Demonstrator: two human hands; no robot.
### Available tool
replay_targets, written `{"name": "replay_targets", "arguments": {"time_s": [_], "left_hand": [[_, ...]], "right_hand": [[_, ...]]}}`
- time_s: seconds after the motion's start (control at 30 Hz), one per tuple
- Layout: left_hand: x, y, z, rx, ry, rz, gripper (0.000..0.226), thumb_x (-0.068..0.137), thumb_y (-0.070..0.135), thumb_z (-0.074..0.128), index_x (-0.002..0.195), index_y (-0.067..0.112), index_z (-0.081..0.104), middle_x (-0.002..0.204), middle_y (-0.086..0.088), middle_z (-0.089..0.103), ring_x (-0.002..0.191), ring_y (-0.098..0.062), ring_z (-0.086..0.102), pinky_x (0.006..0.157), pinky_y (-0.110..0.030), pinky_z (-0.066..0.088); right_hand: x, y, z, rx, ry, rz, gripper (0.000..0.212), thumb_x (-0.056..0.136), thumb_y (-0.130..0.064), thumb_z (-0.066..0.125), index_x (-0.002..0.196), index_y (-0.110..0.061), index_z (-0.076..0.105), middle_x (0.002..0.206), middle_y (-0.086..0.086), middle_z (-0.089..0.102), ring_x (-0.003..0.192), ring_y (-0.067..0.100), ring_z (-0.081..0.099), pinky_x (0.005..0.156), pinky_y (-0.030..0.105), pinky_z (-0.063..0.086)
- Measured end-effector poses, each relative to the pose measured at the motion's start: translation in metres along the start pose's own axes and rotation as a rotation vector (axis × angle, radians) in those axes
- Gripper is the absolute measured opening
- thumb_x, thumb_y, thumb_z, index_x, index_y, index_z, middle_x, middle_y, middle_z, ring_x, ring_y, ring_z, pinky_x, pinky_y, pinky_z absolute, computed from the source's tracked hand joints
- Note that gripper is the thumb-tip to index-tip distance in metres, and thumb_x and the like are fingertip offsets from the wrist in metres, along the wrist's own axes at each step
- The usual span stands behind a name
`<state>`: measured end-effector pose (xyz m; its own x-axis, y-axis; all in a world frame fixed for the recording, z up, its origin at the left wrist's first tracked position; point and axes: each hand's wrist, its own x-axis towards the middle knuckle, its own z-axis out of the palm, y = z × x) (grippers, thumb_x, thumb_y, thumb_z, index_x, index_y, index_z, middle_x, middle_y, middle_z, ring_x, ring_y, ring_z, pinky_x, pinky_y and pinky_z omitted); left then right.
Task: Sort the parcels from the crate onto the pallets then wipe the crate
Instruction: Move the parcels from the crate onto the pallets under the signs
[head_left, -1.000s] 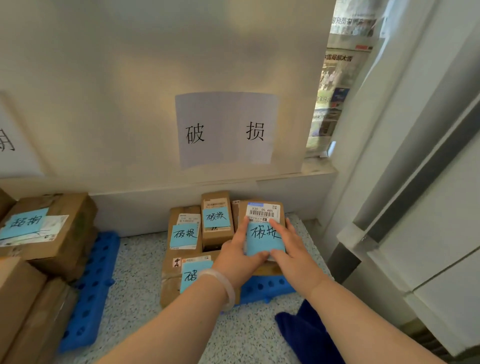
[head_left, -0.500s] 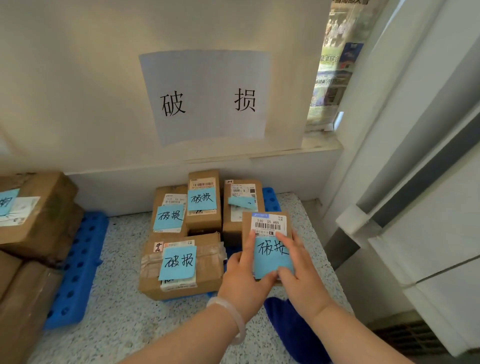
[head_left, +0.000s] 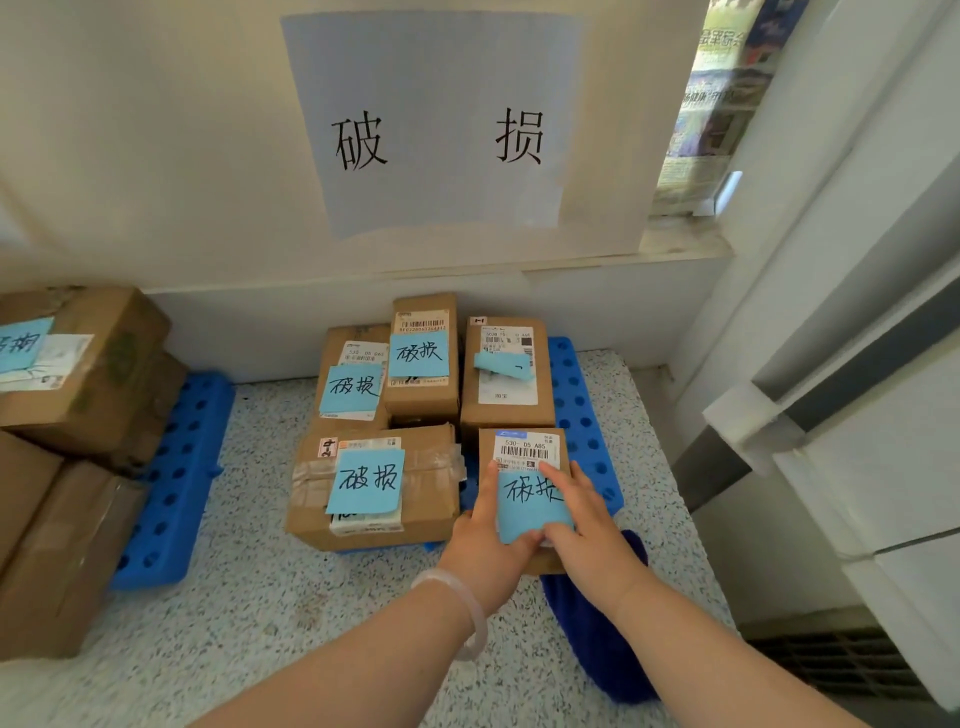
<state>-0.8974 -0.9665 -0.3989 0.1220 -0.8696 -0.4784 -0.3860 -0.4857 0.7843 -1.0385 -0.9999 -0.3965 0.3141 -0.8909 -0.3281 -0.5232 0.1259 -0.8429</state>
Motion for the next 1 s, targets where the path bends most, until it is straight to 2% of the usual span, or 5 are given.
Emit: {"name": "replay_targets", "arguments": {"time_s": [0.33, 0.47, 0.6, 0.77, 1.0], "left_hand": [[0.007, 0.0, 0.009, 0.047, 0.063, -0.032, 0.089, 0.096, 0.035, 0.057, 0.146, 0.053, -0.015, 0.12, -0.001, 0.039, 0.097, -0.011, 0.05, 0.074, -0.022, 0.045], [0.0, 0.003, 0.011, 0.059, 0.079, -0.006, 0.088, 0.096, 0.038, 0.058, 0.15, 0.047, -0.011, 0.14, -0.005, 0.032, 0.108, -0.011, 0.042, 0.09, -0.023, 0.04], [-0.018, 0.003, 0.013, 0.115, 0.069, 0.037, 0.087, 0.096, 0.039, 0.057, 0.152, 0.043, -0.01, 0.161, -0.003, 0.004, 0.145, -0.02, 0.02, 0.114, -0.032, 0.027], [-0.048, -0.007, 0.011, 0.383, 0.048, 0.196, 0.085, 0.097, 0.044, 0.052, 0.145, 0.042, -0.018, 0.159, 0.007, -0.026, 0.15, -0.016, -0.011, 0.121, -0.031, 0.005], [-0.048, -0.025, 0.006, 0.923, 0.022, 0.252, 0.088, 0.066, 0.069, -0.011, 0.143, 0.031, -0.03, 0.146, 0.013, -0.046, 0.142, -0.015, -0.035, 0.112, -0.045, -0.023]], "right_hand": [[0.024, 0.017, 0.005, 0.002, -0.039, -0.059, 0.069, 0.096, -0.002, 0.048, 0.146, -0.044, 0.025, 0.162, -0.013, -0.001, 0.142, 0.007, 0.013, 0.095, 0.005, 0.037], [0.021, 0.016, 0.001, -0.041, -0.047, -0.055, 0.07, 0.096, -0.008, 0.05, 0.147, -0.049, 0.024, 0.162, -0.014, -0.009, 0.148, 0.011, 0.004, 0.116, 0.032, 0.029], [0.005, 0.013, -0.003, -0.082, 0.003, -0.091, 0.065, 0.099, -0.015, 0.05, 0.151, -0.044, 0.023, 0.161, -0.018, -0.008, 0.146, 0.007, 0.006, 0.112, 0.024, 0.031], [-0.025, 0.024, 0.001, -0.378, 0.064, -0.184, 0.067, 0.098, -0.034, 0.053, 0.152, -0.046, 0.014, 0.16, -0.024, -0.015, 0.146, 0.002, -0.002, 0.115, 0.026, 0.023], [-0.042, 0.033, 0.013, -0.756, -0.029, -0.233, 0.085, 0.098, -0.048, 0.046, 0.146, -0.036, -0.023, 0.151, -0.015, -0.04, 0.141, 0.005, -0.033, 0.116, 0.027, -0.013]]}}
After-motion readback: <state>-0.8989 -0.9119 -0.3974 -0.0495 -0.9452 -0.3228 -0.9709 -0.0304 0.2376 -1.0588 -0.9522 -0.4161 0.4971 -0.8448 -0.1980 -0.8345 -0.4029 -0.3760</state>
